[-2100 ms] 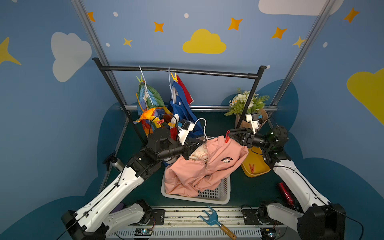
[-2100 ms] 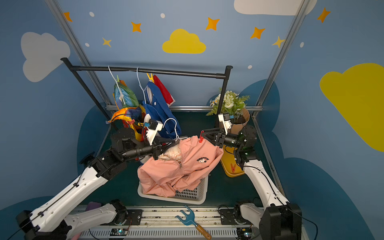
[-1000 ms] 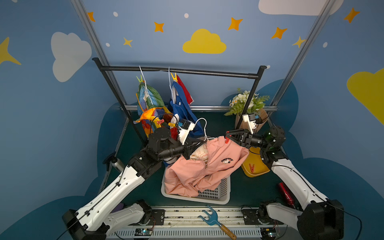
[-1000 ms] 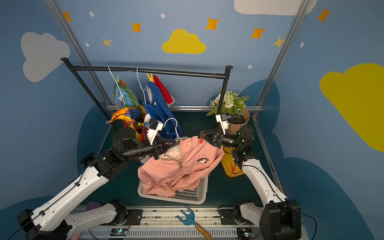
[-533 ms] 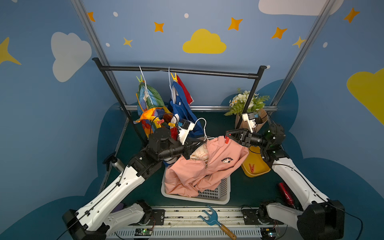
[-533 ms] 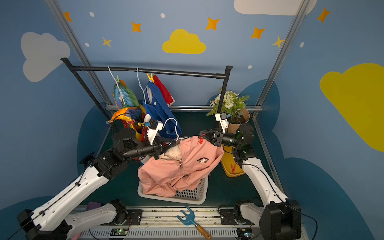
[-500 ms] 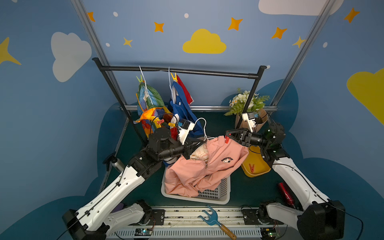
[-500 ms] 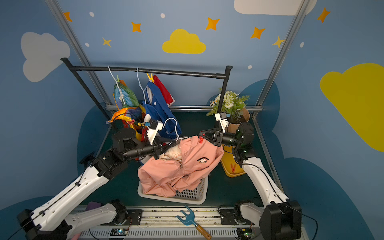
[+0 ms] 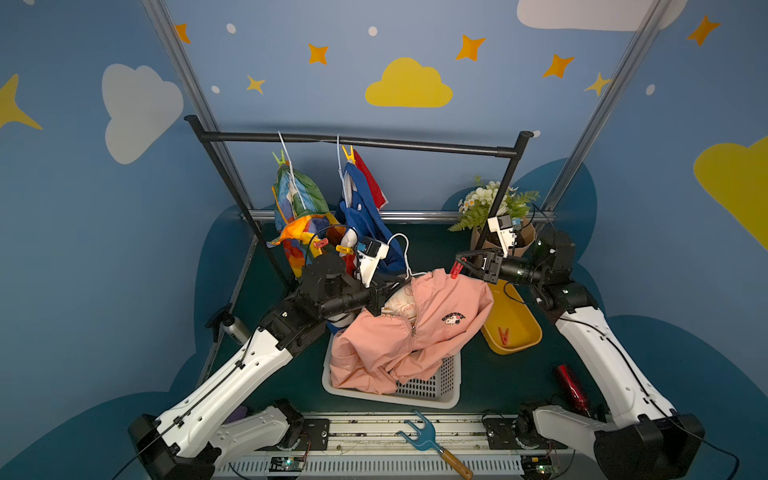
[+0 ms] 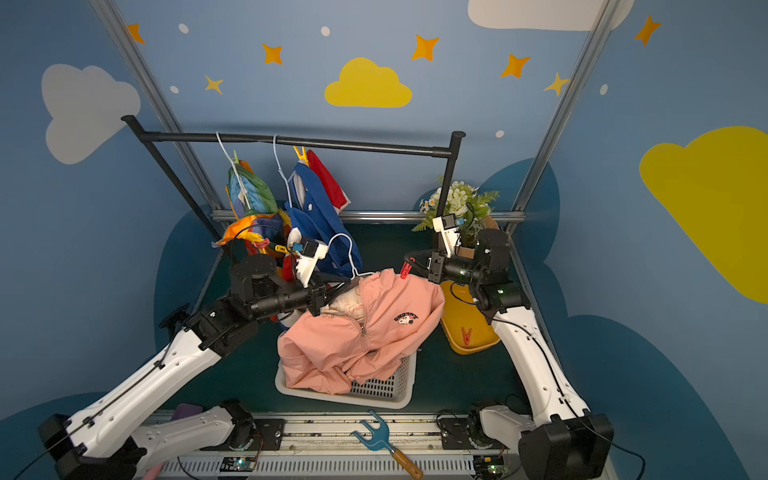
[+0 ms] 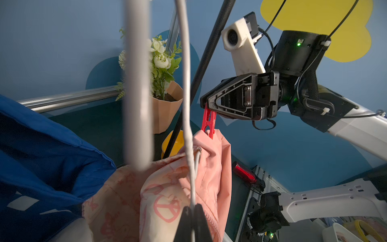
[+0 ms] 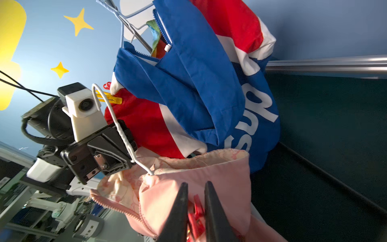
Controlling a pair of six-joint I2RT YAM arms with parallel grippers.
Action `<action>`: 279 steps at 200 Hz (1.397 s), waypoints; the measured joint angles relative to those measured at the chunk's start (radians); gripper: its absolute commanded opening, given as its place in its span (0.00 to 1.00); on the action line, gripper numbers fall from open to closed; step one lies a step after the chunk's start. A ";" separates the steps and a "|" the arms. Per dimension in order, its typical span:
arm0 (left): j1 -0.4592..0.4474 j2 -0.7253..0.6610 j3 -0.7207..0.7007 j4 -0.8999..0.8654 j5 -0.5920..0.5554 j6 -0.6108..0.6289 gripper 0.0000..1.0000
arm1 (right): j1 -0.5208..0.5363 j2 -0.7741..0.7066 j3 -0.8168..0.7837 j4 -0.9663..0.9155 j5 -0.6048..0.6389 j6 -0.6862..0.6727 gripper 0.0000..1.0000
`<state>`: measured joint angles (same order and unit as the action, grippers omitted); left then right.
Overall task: Remove the clothespins securing jackets to the hanger
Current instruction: Remove the clothespin from the hanger, then place the clothespin in the storage box.
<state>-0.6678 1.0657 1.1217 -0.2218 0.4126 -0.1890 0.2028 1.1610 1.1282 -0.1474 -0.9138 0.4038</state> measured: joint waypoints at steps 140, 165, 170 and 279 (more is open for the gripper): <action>0.000 0.000 0.000 -0.023 -0.036 0.018 0.04 | -0.291 -0.077 -0.034 -0.209 0.201 -0.130 0.00; 0.000 0.000 0.000 -0.022 -0.040 0.018 0.04 | -0.299 -0.079 -0.047 -0.249 0.248 -0.179 0.00; 0.000 0.000 0.000 -0.023 -0.040 0.018 0.04 | -0.299 -0.081 -0.061 -0.254 0.265 -0.190 0.00; 0.000 0.011 0.000 -0.022 -0.040 0.019 0.04 | -0.270 0.255 -0.278 -0.282 0.621 -0.311 0.00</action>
<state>-0.6678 1.0763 1.1217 -0.2436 0.3725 -0.1699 -0.0669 1.4158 0.8505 -0.4290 -0.2924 0.0925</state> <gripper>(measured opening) 0.049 0.078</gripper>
